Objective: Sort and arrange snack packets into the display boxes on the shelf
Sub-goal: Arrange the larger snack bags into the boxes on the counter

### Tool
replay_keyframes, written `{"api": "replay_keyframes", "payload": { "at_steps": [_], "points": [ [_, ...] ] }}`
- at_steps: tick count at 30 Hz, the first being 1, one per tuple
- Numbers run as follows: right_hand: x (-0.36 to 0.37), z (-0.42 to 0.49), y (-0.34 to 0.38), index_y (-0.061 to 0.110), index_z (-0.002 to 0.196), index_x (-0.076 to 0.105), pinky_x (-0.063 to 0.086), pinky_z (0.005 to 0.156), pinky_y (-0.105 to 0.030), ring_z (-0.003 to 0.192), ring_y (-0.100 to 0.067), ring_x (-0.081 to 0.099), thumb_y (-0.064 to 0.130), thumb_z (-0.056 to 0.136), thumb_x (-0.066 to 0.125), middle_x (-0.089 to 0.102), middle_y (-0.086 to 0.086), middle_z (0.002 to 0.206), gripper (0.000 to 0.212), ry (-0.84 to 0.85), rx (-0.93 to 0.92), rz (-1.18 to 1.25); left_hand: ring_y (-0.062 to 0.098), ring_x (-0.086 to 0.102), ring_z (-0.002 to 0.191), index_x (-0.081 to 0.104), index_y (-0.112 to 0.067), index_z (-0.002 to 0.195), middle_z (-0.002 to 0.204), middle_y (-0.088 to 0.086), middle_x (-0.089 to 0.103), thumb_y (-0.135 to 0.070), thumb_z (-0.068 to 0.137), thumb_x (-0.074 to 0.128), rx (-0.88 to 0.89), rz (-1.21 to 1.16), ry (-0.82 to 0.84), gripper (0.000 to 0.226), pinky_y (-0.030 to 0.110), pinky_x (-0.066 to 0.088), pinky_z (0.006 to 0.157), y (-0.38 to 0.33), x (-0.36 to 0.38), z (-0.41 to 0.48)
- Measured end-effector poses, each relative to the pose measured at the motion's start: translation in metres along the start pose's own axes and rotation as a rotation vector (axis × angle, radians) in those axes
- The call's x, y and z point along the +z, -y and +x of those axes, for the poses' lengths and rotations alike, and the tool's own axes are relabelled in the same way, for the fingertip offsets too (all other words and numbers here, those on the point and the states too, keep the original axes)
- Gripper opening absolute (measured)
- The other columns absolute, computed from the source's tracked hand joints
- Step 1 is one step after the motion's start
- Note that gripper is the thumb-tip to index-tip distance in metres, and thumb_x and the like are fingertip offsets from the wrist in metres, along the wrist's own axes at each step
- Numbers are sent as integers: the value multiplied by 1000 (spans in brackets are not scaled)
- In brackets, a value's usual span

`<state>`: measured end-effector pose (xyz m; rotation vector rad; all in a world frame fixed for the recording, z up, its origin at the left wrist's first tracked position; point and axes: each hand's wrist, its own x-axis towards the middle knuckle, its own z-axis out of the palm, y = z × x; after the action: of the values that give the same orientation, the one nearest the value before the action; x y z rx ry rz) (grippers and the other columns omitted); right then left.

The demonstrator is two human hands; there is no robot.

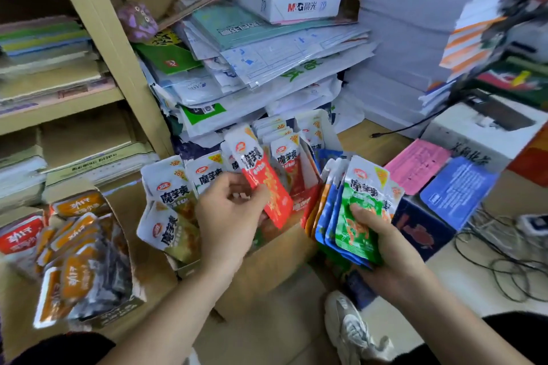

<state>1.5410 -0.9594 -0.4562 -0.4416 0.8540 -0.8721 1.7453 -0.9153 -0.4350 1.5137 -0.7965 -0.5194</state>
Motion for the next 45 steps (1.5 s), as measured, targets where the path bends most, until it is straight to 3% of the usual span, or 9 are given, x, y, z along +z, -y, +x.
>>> {"api": "replay_keyframes", "payload": {
  "at_steps": [8,17,21,26,32,36,39,42,45],
  "points": [
    [-18,3,24,13,123,64,63,69,-43,85,-28,76,17,78,72,76,-13,106,46,-64,-99,25,0,61,61,51,-22,92,71,-11,64,-10,80,77,293,265,-55,31,15,46,59,-5,58,57],
    [-30,8,29,12,126,62,61,80,-46,94,-32,74,14,80,72,75,-14,110,47,1,-100,42,0,66,73,51,-19,101,85,-10,68,-14,82,77,364,261,-88,32,16,53,63,7,92,57],
    [-34,8,33,9,122,65,63,74,-43,90,-30,75,15,80,69,74,-16,111,43,86,-60,86,7,62,60,51,-25,92,64,-12,62,-32,77,75,298,665,-128,29,30,54,56,27,93,57],
    [-46,11,32,4,117,71,61,78,-43,100,-31,73,21,70,82,69,-19,122,51,188,-12,144,9,59,68,58,-28,91,75,-14,62,-54,76,79,153,820,-5,36,20,40,52,27,97,47],
    [-68,12,31,5,113,74,59,86,-42,100,-30,72,23,48,99,72,-17,114,72,375,20,203,9,67,75,68,-28,85,75,-9,69,-42,89,72,128,392,129,15,34,53,66,0,82,21],
    [-77,5,33,4,100,78,61,81,-41,88,-27,75,23,44,100,76,-16,97,63,481,9,246,6,68,91,71,-26,115,101,-4,76,-44,88,72,-93,5,645,33,25,54,73,-45,72,-23],
    [-74,4,30,0,122,69,49,104,-45,112,-31,68,28,79,83,70,-22,119,53,488,9,186,13,70,89,68,-23,121,99,0,75,-44,74,78,-87,-18,770,52,31,57,67,-51,76,-40],
    [-80,12,29,-6,143,45,28,119,-45,136,-34,48,23,106,39,52,-26,143,47,566,3,286,26,65,80,73,-7,103,96,26,70,-29,79,71,-35,-42,705,32,47,56,69,-44,79,-38],
    [-76,12,23,0,119,69,53,100,-46,105,-32,70,22,66,93,71,-21,115,62,488,47,156,28,47,72,59,13,88,77,38,55,-32,80,64,14,-7,629,46,42,40,68,-30,73,-30]
  ]
}}
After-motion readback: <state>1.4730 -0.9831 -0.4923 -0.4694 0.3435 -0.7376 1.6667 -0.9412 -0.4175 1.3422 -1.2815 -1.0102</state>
